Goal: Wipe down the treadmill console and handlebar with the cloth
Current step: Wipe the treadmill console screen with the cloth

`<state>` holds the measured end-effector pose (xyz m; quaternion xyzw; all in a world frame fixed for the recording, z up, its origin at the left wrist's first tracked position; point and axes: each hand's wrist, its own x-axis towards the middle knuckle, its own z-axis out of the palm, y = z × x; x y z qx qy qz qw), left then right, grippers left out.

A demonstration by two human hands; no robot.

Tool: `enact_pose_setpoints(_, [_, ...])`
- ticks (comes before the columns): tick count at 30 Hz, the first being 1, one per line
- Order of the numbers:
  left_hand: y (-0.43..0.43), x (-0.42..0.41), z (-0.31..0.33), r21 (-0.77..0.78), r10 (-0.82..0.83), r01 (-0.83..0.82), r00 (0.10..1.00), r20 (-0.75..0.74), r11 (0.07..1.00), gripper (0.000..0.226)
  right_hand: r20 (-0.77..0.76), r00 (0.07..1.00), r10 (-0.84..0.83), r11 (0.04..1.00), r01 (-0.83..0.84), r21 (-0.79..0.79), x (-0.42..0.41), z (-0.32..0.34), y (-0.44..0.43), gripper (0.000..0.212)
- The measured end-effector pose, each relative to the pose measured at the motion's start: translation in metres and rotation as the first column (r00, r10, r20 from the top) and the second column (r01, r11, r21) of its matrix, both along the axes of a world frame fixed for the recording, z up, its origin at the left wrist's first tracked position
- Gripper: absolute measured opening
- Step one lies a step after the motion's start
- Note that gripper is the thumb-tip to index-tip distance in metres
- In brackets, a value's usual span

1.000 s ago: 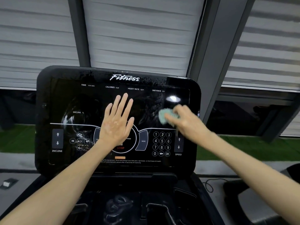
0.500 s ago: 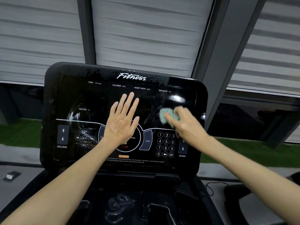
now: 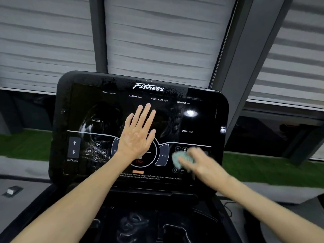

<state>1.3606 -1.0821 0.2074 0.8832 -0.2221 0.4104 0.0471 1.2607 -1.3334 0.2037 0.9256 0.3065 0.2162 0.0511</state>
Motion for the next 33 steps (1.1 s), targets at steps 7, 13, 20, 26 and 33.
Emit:
enact_pose_setpoints(7, [0.001, 0.0, -0.001, 0.003, 0.002, -0.002, 1.0, -0.003, 1.0, 0.062, 0.35, 0.934, -0.073, 0.99, 0.025, 0.138, 0.073, 0.114, 0.011, 0.04])
enact_pose_setpoints(13, [0.001, 0.001, -0.001, 0.01, 0.006, -0.006, 1.0, -0.009, 1.0, 0.062, 0.439, 0.884, -0.162, 0.976, 0.078, 0.202, 0.094, 0.133, 0.015, 0.045])
enact_pose_setpoints(20, [0.001, 0.0, -0.001, 0.027, 0.024, -0.023, 1.0, -0.002, 0.999, 0.064, 0.24, 0.97, 0.046, 0.995, -0.066, 0.078, 0.035, 0.015, 0.025, 0.067])
enact_pose_setpoints(26, [0.001, -0.001, 0.0, 0.03, 0.011, -0.011, 1.0, -0.01, 1.0, 0.063, -0.007, 0.995, 0.102, 0.986, -0.102, -0.135, -0.018, -0.053, 0.029, 0.073])
enact_pose_setpoints(33, [0.002, 0.0, 0.0, 0.028, 0.009, -0.009, 1.0, -0.022, 1.0, 0.063, 0.116, 0.986, 0.12, 0.991, -0.112, -0.071, 0.008, -0.013, 0.027, 0.056])
